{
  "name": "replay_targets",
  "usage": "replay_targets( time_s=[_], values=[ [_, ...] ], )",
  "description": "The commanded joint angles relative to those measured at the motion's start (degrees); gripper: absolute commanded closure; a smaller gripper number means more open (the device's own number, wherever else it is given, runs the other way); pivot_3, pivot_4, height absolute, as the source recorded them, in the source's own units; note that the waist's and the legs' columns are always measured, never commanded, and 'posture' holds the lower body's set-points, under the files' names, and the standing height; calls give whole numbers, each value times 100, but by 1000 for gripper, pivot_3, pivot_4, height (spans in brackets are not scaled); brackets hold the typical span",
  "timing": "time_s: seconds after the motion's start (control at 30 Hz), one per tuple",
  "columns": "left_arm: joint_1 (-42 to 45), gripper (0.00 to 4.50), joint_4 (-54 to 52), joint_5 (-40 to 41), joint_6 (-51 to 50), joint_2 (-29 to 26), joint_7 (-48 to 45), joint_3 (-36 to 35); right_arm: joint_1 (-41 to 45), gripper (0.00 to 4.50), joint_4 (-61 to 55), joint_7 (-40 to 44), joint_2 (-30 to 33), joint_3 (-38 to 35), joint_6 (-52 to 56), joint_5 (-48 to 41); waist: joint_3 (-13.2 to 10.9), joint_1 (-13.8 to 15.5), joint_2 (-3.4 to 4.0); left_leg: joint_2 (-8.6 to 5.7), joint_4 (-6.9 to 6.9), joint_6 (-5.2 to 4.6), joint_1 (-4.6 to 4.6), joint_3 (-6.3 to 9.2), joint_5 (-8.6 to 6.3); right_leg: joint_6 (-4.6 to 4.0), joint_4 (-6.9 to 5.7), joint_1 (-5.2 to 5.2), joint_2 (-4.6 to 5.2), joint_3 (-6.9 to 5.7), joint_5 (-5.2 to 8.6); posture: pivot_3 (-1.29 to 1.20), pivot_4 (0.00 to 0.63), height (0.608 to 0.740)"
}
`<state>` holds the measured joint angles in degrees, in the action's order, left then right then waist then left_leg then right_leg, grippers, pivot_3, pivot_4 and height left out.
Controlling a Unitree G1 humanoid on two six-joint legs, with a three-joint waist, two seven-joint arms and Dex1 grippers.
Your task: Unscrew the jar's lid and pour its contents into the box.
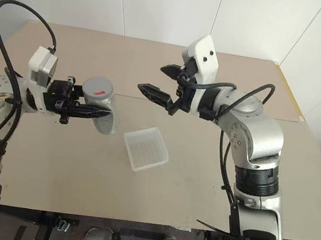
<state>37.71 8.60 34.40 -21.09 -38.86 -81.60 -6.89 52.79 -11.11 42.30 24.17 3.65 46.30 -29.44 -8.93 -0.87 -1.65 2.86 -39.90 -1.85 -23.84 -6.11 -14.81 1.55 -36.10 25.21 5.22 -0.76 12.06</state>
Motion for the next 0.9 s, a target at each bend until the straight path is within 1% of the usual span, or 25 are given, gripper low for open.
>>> replay_targets(
  time_s=[0.03, 0.2, 0.4, 0.5, 0.67, 0.9],
  values=[
    [223, 2507, 98, -64, 182, 111, 64, 38, 136, 0, -595, -17, -206, -25, 76, -351, 0, 1, 0, 0, -1, 0, 0, 0, 0, 0, 0, 0, 0, 0, 0, 0, 150, 740],
    [367, 2507, 258, -142, 271, 244, 9, 151, 304, 0, -600, -264, -643, 377, 15, -207, 0, 4, 0, -1, -1, 0, 0, 0, 0, 0, -2, -1, 0, -1, 0, 0, 150, 740],
    [446, 2507, 298, -144, 296, 267, -62, 184, 611, 0, -82, -579, -1060, 773, -205, 272, 0, 1, 0, -1, -1, 1, 0, 0, 1, 0, -7, -1, 0, -1, 0, 0, 150, 740],
    [427, 2507, 244, -123, 270, 242, -75, 166, 690, 0, 206, -671, -1181, 746, -238, 413, 0, 0, 0, -1, -1, 1, 0, -1, 1, 0, -6, -2, 0, -2, 0, 0, 150, 740],
    [328, 2507, 153, -88, 226, 154, -89, 91, 556, 0, 166, -584, -1022, 459, -103, 286, 0, 16, 0, -2, -1, 0, -1, 0, 0, 0, -7, -4, 2, -3, 0, 0, 150, 740],
    [232, 2507, 109, -46, 191, 25, -109, 27, 270, 0, -45, -365, -499, 162, -62, 151, 0, 6, 0, -1, -1, 0, -1, 0, 0, 0, -3, -3, 1, -3, 0, 0, 150, 740]
  ],
)
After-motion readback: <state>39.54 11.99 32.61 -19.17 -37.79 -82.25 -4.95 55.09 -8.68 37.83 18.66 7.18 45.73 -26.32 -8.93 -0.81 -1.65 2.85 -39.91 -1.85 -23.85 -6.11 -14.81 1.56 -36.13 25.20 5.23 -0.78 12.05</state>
